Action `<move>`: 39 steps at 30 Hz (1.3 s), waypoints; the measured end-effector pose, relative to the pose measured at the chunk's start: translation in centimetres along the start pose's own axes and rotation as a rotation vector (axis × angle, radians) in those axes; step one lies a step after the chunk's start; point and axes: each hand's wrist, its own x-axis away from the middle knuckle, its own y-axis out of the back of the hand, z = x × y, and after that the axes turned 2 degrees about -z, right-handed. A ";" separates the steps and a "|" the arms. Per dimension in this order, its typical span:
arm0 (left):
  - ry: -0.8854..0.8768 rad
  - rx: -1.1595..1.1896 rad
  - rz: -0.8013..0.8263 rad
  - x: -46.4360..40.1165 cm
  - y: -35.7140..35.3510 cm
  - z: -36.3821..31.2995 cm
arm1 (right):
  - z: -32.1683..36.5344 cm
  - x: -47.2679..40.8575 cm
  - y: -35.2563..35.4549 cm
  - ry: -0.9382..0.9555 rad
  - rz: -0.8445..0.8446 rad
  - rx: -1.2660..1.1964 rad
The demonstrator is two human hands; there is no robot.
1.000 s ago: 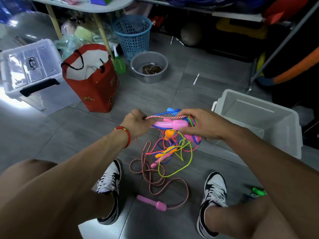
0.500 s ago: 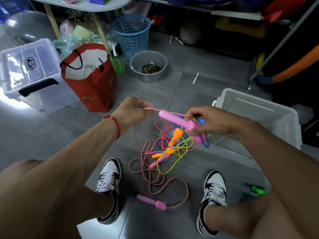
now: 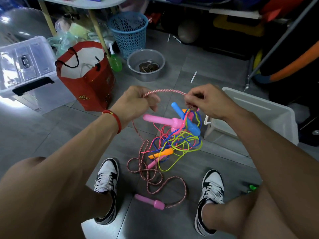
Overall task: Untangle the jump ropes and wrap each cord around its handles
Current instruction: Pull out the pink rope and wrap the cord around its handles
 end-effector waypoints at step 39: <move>-0.134 -0.177 0.051 0.3 -5.7 3.9 | 3.7 0.8 -0.3 -0.184 -0.069 -0.682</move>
